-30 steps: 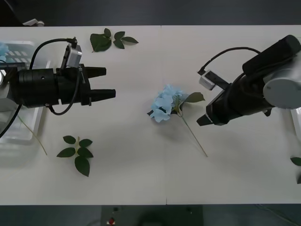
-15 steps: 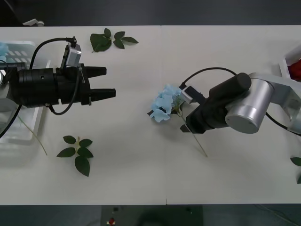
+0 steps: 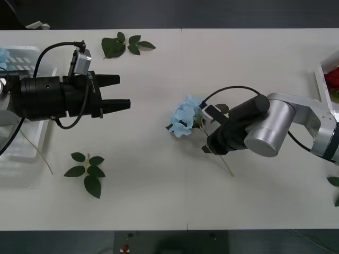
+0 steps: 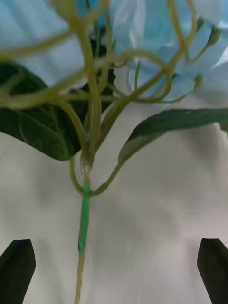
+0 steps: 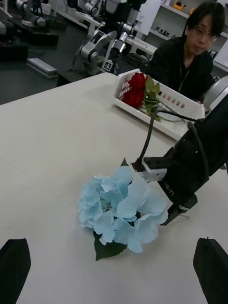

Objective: Put the red flowers into the right box and the blue flowers into the left box

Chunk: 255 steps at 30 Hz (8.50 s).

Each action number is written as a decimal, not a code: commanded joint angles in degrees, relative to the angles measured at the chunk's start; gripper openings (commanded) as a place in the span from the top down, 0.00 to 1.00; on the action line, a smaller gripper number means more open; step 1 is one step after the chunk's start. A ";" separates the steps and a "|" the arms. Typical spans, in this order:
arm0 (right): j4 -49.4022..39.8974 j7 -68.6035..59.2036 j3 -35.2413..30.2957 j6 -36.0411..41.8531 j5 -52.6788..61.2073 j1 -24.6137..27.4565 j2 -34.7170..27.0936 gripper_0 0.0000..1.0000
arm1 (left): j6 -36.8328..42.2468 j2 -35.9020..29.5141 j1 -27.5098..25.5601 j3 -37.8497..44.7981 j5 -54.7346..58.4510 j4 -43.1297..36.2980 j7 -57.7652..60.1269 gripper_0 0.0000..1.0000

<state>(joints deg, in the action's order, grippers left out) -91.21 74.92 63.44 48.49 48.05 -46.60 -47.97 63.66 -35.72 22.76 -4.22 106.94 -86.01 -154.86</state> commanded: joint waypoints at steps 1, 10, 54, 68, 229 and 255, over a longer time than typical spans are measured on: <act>0.07 -1.10 -0.16 -1.03 -0.67 -1.13 0.60 0.17 | -0.64 -1.46 -0.61 -0.09 1.52 -1.53 2.98 0.00; 0.25 -1.10 -0.16 -1.29 -1.38 -1.13 0.95 1.00 | -4.16 -1.46 -0.61 -2.20 3.36 -2.24 2.63 0.01; 25.56 62.63 -51.49 18.75 54.44 -1.13 17.65 1.00 | -5.83 11.90 -7.03 -2.20 1.25 -2.15 0.08 0.07; 25.56 61.22 -51.75 19.19 59.62 -1.22 20.11 1.00 | -12.42 20.51 -3.95 -2.37 -7.62 -2.15 0.17 0.07; 18.18 80.08 -22.57 13.56 75.70 -3.15 -13.91 0.00 | 23.97 -2.43 -15.03 44.12 -22.56 -10.32 40.42 0.00; 18.18 80.08 -22.57 13.56 75.70 -3.15 -13.91 0.00 | -13.91 -20.62 -10.81 -5.19 8.29 -18.58 23.55 0.00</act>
<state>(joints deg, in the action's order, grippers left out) -72.72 155.27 41.58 62.08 123.17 -47.87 -59.62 54.39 -50.67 10.32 -6.07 113.94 -101.62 -129.94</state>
